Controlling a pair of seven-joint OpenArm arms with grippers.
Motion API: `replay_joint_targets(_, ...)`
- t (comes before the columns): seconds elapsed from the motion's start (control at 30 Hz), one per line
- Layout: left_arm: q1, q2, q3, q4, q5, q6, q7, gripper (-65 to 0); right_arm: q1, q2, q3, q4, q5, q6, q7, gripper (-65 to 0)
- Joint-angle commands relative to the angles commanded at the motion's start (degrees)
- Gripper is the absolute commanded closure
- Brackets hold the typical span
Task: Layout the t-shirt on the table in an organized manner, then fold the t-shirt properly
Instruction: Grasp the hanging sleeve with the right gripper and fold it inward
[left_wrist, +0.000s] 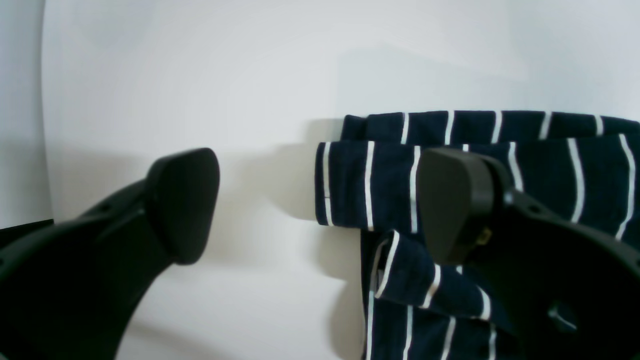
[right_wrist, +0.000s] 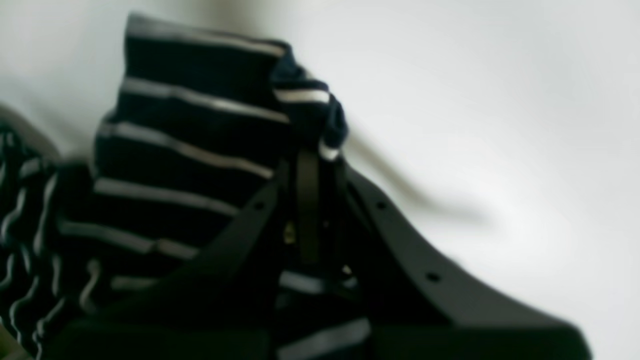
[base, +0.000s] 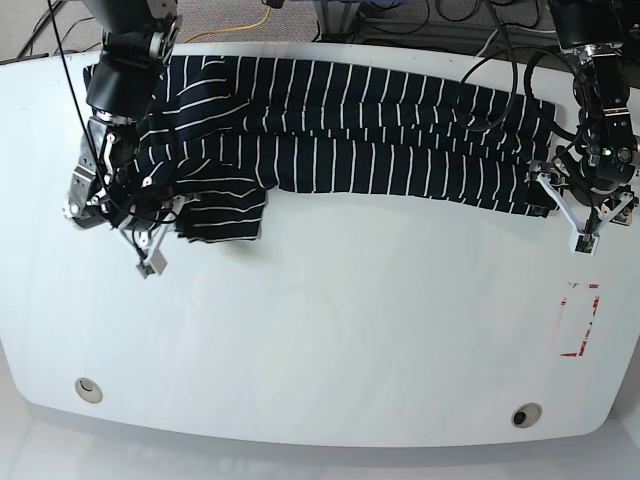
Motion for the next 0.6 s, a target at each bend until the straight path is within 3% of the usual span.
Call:
replay_joint_targets(0.27,0.00,0.00,0.00,0.00,0.00,0.00,0.00,-59.9,-7.12,0.35,0.18,14.68,14.95,0.00,-9.58,-1.7)
replay_joint_targets(0.6,0.00,0.00,0.26,-0.09,0.00,0.00,0.00,-59.9,-19.08,2.46,0.00,22.07,28.92,0.00,-9.63,-1.7)
